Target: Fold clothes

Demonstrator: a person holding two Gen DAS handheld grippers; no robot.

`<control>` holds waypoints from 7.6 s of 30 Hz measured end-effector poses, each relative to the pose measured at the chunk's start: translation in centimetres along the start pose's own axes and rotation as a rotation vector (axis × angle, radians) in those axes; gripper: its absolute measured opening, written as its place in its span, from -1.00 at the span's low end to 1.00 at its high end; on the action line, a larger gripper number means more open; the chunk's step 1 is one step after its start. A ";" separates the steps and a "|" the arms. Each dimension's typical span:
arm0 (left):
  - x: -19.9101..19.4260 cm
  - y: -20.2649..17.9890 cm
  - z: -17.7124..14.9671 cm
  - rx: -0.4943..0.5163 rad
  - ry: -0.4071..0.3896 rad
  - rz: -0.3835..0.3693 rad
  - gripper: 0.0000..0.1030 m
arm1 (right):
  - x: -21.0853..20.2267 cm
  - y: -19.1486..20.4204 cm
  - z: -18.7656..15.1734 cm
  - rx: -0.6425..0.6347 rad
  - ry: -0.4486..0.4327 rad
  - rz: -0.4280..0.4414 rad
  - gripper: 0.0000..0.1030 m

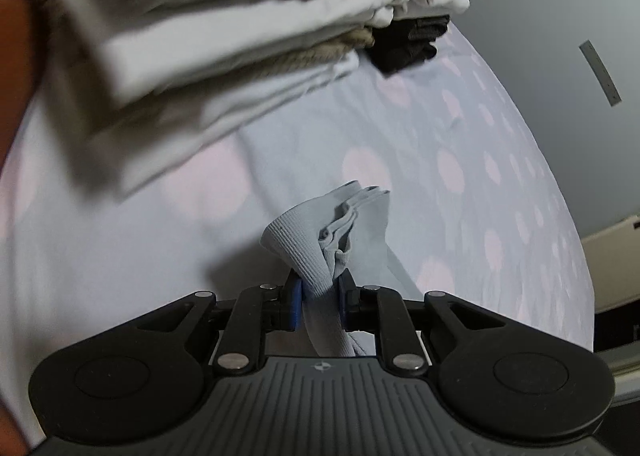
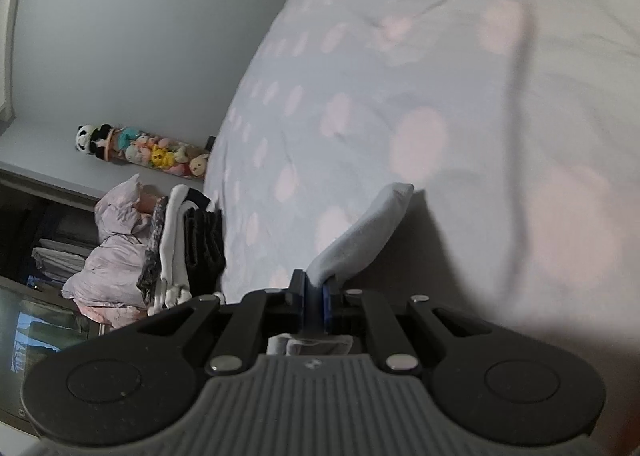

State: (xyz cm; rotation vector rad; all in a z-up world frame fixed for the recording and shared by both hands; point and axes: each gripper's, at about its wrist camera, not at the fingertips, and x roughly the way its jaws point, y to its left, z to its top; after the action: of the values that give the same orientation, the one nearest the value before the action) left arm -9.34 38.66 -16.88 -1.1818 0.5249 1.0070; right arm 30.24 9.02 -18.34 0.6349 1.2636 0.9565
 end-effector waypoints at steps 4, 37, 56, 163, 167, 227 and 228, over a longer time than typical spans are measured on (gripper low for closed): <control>-1.6 1.7 -2.9 0.017 0.014 -0.013 -0.61 | -3.2 -1.2 -2.5 0.027 -0.022 -0.056 -0.81; -3.8 5.6 -6.8 0.297 0.039 -0.061 -0.11 | -3.6 4.3 -8.9 -0.416 -0.191 -0.517 0.10; -5.5 1.6 -7.9 0.512 -0.291 -0.090 -0.12 | -0.4 5.0 -9.2 -0.546 -0.270 -0.536 0.27; -4.0 8.4 -1.5 0.228 -0.054 -0.335 -0.11 | 17.5 18.0 -18.0 -0.470 0.200 -0.121 -0.43; -4.1 8.1 -2.7 0.258 -0.020 -0.257 -0.10 | 12.9 14.8 -16.4 -0.470 0.140 -0.159 -0.40; -1.5 5.5 -3.9 0.507 0.011 -0.066 -0.47 | 12.8 8.5 -23.5 -0.719 0.261 -0.499 -0.82; -1.8 5.6 -3.9 0.503 0.003 -0.067 -0.42 | 12.6 8.3 -23.3 -0.709 0.269 -0.512 -0.84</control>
State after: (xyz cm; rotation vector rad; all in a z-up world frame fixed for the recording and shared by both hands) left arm -14.42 34.59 -19.67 -0.7466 0.6885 0.7550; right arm 5.87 21.61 -22.74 -0.3678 1.1296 0.9812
